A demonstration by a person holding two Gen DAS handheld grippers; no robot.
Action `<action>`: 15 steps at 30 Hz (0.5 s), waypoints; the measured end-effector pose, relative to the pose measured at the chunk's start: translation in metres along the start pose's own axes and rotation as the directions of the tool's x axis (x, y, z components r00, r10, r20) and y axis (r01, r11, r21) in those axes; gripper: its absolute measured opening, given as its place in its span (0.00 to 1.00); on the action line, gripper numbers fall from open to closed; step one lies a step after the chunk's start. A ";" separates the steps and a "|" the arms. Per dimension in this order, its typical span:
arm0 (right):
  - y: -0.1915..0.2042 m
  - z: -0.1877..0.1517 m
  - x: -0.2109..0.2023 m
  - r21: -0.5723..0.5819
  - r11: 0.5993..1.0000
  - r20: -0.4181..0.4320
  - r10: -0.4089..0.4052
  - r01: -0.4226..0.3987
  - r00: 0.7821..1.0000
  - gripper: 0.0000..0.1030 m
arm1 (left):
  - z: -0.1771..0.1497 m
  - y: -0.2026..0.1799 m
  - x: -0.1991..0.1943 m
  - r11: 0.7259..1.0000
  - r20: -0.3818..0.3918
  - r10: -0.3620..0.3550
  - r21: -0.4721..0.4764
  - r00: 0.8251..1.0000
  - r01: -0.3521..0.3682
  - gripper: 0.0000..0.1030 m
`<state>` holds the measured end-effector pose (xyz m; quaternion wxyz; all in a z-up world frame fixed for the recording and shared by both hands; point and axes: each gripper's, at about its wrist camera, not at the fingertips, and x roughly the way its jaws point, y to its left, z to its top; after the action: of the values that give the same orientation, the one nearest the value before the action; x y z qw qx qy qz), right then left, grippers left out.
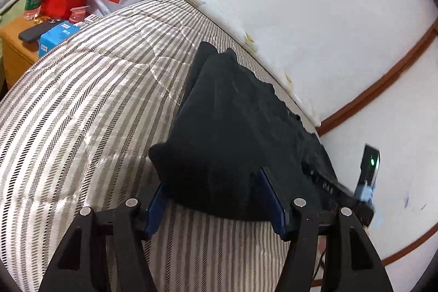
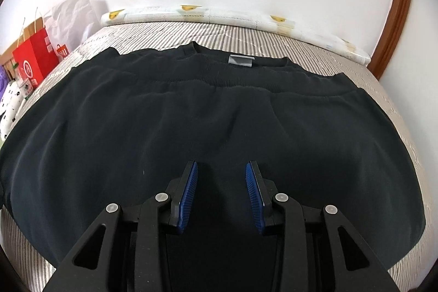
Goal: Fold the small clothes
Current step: 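Fold the hem toward the collar with the left tool while the right tool holds the body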
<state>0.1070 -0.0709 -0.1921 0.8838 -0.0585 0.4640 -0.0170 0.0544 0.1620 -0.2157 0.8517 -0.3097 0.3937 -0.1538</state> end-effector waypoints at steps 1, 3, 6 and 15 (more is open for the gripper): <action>0.000 -0.002 -0.002 0.004 1.000 -0.003 0.001 -0.001 1.000 0.34 | 0.002 0.000 0.002 1.000 0.002 0.003 -0.005 1.000 -0.003 0.58; -0.002 -0.006 -0.006 0.013 1.000 -0.012 0.007 -0.007 1.000 0.34 | 0.006 -0.002 0.006 1.000 0.006 0.018 -0.006 1.000 -0.018 0.57; -0.003 -0.017 -0.015 0.010 1.000 -0.024 0.016 -0.016 1.000 0.34 | 0.009 -0.007 0.011 0.996 0.018 0.090 0.011 0.996 -0.090 0.42; -0.010 -0.054 -0.050 -0.036 0.998 -0.009 0.051 -0.051 0.999 0.34 | 0.019 -0.027 -0.001 0.984 0.065 0.170 0.039 0.983 -0.173 0.21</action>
<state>0.0347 -0.0811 -0.1803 0.8807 -0.0626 0.4693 0.0137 0.0678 0.1492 -0.1883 0.8802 -0.2603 0.3890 -0.0790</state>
